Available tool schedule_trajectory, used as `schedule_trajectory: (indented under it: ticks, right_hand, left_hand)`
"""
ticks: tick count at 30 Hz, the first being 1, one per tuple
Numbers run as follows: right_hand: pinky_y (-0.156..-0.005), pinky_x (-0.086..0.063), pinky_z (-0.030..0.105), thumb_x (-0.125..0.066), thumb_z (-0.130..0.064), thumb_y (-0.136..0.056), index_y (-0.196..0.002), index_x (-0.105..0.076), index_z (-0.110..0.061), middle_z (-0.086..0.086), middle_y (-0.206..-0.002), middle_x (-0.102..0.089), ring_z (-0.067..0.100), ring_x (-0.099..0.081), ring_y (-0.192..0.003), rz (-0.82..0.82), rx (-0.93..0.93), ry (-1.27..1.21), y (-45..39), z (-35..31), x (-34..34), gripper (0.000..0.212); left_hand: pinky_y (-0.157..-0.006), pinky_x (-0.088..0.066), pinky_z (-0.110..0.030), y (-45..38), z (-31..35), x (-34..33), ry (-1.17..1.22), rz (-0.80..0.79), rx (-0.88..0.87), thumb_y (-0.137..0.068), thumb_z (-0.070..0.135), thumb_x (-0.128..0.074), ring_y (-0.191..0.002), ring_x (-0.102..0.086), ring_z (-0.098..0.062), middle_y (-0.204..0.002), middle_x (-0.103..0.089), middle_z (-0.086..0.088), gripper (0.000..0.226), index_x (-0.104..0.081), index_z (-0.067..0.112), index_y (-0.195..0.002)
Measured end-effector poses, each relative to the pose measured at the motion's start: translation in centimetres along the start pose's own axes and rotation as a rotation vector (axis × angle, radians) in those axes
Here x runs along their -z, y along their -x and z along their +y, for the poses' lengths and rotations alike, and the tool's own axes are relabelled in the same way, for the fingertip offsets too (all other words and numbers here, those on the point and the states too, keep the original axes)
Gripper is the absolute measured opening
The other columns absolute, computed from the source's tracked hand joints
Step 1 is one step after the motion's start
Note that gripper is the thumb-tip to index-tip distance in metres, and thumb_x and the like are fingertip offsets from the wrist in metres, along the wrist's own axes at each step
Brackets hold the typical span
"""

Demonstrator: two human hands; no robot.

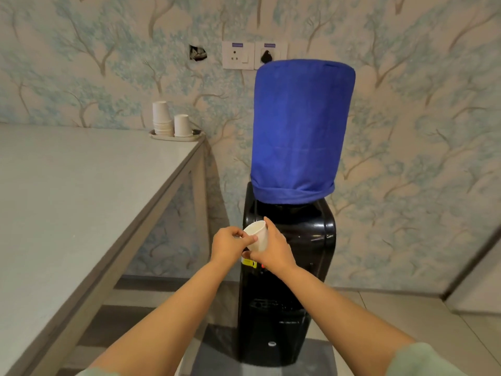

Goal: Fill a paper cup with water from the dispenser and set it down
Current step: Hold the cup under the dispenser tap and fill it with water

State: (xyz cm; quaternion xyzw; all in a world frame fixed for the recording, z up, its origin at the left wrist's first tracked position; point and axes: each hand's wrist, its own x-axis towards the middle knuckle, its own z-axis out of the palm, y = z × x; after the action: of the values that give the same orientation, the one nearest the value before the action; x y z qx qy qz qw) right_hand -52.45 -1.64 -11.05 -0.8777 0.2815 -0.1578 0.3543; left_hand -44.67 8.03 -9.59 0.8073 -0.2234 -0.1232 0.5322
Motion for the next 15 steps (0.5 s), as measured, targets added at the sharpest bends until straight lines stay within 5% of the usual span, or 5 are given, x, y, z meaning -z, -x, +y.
schedule_trajectory:
  ticks: [9,12,15]
  right_hand:
    - [-0.092,-0.052,0.046,-0.076,-0.037,-0.065,-0.139,-0.030,-0.028,0.006,-0.128,-0.056,0.024,-0.055,-0.114,0.111,-0.227,-0.238,4.2,4.4,-2.5,0.087]
    - [-0.090,-0.053,0.043,-0.077,-0.035,-0.066,-0.137,-0.032,-0.025,0.005,-0.123,-0.058,0.023,-0.058,-0.109,0.152,-0.282,-0.280,4.5,6.0,-2.5,0.084]
    - [-0.090,-0.053,0.036,-0.079,-0.035,-0.065,-0.136,-0.035,-0.022,-0.002,-0.118,-0.058,0.016,-0.057,-0.105,0.173,-0.309,-0.321,4.8,7.9,-2.6,0.084]
  left_hand:
    - [-0.054,-0.038,-0.020,3.0,-3.2,-3.0,-0.009,-0.227,0.003,-0.070,0.023,-0.080,-0.063,-0.053,-0.013,-0.066,-0.060,0.003,0.017,-0.065,0.016,-0.066]
    - [-0.061,-0.041,-0.015,2.8,-3.8,-4.4,0.002,-0.256,-0.019,-0.070,0.022,-0.080,-0.079,-0.059,-0.014,-0.089,-0.063,0.001,0.026,-0.065,0.017,-0.090]
    - [-0.081,-0.045,-0.024,2.2,-4.3,-6.0,-0.072,-0.231,-0.016,-0.074,0.028,-0.077,-0.105,-0.058,-0.019,-0.119,-0.058,-0.003,0.053,-0.056,0.015,-0.121]
